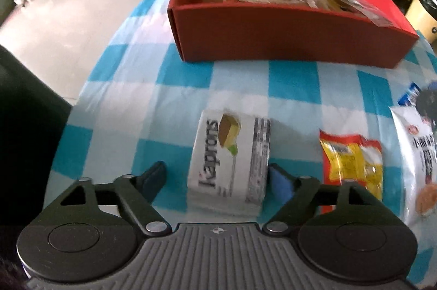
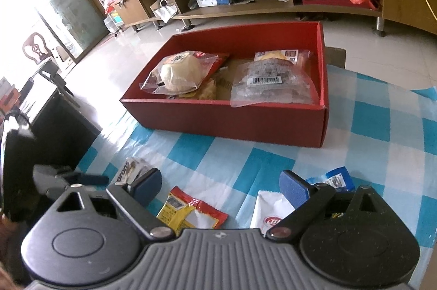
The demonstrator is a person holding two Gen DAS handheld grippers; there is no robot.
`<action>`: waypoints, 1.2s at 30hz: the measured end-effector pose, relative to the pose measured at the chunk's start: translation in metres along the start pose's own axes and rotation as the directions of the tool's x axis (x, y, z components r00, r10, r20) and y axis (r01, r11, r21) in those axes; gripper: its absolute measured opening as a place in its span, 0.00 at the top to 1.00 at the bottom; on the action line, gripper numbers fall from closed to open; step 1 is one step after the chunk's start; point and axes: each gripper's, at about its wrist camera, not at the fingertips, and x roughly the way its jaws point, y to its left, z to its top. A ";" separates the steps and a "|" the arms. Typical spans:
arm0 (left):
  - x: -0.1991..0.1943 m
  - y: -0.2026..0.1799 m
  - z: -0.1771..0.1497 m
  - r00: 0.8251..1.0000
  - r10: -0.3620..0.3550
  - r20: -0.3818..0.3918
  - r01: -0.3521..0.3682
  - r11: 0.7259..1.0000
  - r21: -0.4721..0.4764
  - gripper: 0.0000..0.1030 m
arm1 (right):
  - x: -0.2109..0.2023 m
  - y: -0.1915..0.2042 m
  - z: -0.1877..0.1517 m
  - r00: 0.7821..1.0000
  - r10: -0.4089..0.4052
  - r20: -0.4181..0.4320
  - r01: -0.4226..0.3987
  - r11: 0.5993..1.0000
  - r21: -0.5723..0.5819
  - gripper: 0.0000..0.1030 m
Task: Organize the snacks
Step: 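Close the left tool on the Kaprons pack while the right tool approaches the yellow-red packet, then lift the Kaprons pack with the left tool while the right tool grasps the yellow-red packet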
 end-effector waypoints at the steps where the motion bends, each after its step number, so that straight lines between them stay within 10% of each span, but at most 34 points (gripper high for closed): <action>1: 0.005 -0.001 0.006 1.000 -0.003 -0.001 0.003 1.000 0.003 0.15 | 0.001 0.000 -0.001 1.000 0.001 -0.004 -0.001 1.000 0.001 0.10; 7: 0.004 -0.003 0.007 0.999 -0.046 -0.003 0.046 0.999 -0.025 0.37 | 0.007 0.001 0.000 1.000 -0.003 -0.024 0.003 1.000 0.003 0.10; 20: -0.003 0.039 -0.015 0.997 -0.052 -0.057 0.042 0.986 -0.164 0.37 | 0.030 0.046 -0.037 0.990 0.083 -0.112 -0.070 0.990 0.121 0.10; 36: -0.001 0.039 -0.014 0.997 -0.054 -0.052 0.048 0.993 -0.109 0.32 | 0.067 0.071 -0.048 0.975 -0.193 -0.114 0.208 0.967 0.144 0.00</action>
